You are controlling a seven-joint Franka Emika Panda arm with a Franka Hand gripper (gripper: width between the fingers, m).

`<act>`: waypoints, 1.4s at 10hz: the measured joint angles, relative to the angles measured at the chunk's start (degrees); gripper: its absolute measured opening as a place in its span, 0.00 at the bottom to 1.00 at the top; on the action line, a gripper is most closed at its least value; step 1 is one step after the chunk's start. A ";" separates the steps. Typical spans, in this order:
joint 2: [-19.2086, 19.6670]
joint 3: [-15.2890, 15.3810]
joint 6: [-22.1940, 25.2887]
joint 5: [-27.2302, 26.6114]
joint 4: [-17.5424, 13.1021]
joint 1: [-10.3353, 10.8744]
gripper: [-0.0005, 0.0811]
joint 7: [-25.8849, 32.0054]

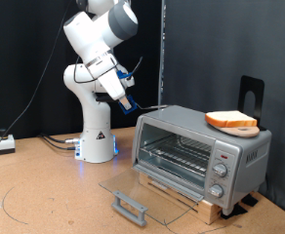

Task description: Make a piece of toast with the oven

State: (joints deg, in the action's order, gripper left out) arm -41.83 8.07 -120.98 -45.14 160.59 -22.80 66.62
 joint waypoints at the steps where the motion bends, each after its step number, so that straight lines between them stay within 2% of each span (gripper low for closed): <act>1: -0.01 1.03 -1.10 0.01 -0.01 0.07 0.49 0.00; 2: -0.02 3.25 -2.62 1.13 -0.14 0.05 0.49 -0.53; 3: 0.02 6.35 -3.20 3.53 -0.73 -0.05 0.49 -3.41; 5: 0.89 12.51 1.11 10.93 -4.19 -0.61 0.49 -12.79; 6: 2.13 14.65 4.07 13.13 -6.50 -0.87 0.49 -17.11; 7: 4.87 16.04 6.10 14.78 -8.91 -2.27 0.49 -19.91; 9: 4.63 15.55 4.91 13.35 -7.89 -2.10 0.49 -17.02; 12: 4.71 14.61 5.60 13.34 -5.91 -2.09 0.49 -12.56; 14: 5.29 14.77 5.59 12.40 -5.71 -1.95 0.49 -12.20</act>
State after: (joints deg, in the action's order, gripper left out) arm -36.55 22.84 -115.39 -32.74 154.87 -24.75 54.42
